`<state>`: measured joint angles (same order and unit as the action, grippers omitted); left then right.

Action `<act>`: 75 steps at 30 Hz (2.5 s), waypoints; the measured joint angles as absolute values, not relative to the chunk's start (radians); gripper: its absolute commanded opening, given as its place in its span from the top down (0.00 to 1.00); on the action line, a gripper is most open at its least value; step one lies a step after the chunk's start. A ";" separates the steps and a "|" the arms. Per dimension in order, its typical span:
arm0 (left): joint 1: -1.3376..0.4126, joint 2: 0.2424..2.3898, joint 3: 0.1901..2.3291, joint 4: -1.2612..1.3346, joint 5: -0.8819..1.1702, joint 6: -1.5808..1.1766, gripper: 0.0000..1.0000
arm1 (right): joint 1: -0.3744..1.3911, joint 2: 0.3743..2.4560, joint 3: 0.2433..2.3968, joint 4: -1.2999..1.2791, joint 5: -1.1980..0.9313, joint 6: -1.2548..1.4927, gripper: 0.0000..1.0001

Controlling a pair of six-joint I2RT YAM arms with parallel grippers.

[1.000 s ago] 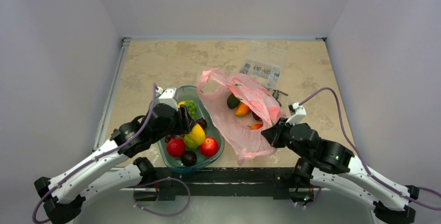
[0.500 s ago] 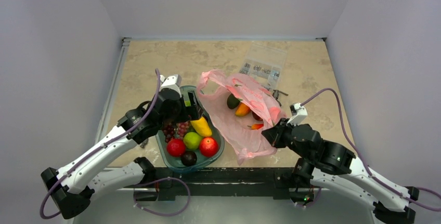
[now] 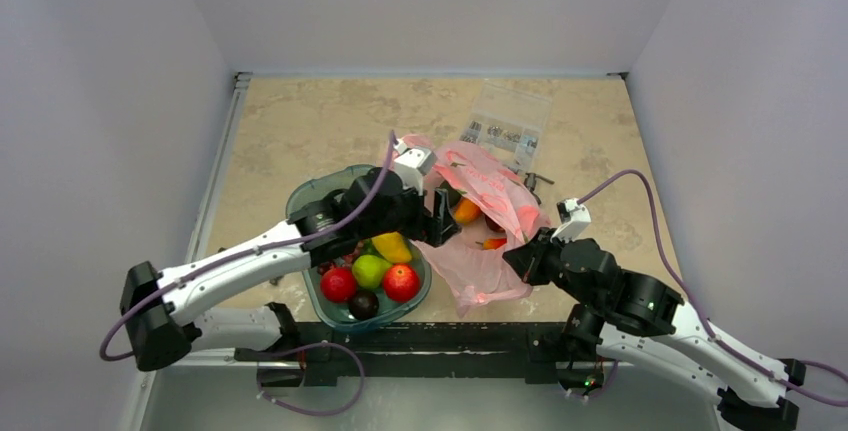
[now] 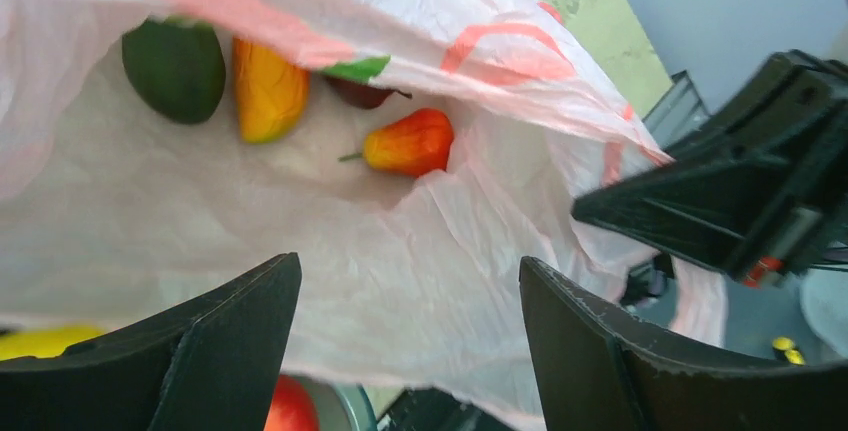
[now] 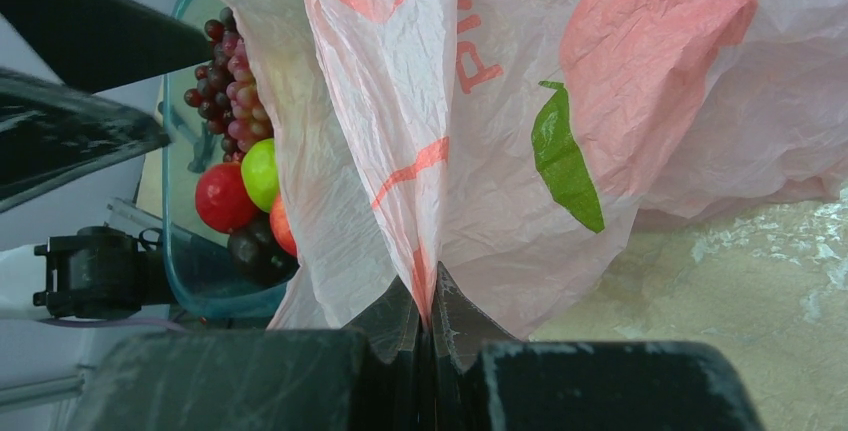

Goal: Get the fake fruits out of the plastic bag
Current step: Take out the fake fruit from the plastic bag.

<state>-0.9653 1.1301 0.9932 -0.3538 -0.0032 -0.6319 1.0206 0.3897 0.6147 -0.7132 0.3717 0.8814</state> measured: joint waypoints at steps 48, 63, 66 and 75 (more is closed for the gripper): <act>-1.005 1.968 1.032 0.374 -0.362 -0.355 0.84 | 1.021 0.389 0.615 -0.713 0.373 0.881 1.00; -1.005 1.658 1.085 -0.027 -0.128 -0.381 0.97 | 1.021 0.390 0.615 -0.713 0.373 0.882 1.00; -1.005 1.618 1.096 -0.117 -0.063 -0.386 0.97 | 1.021 0.390 0.615 -0.713 0.373 0.882 1.00; -1.005 1.325 1.017 -0.297 0.089 -0.409 0.99 | 1.021 0.393 0.615 -0.713 0.373 0.882 1.00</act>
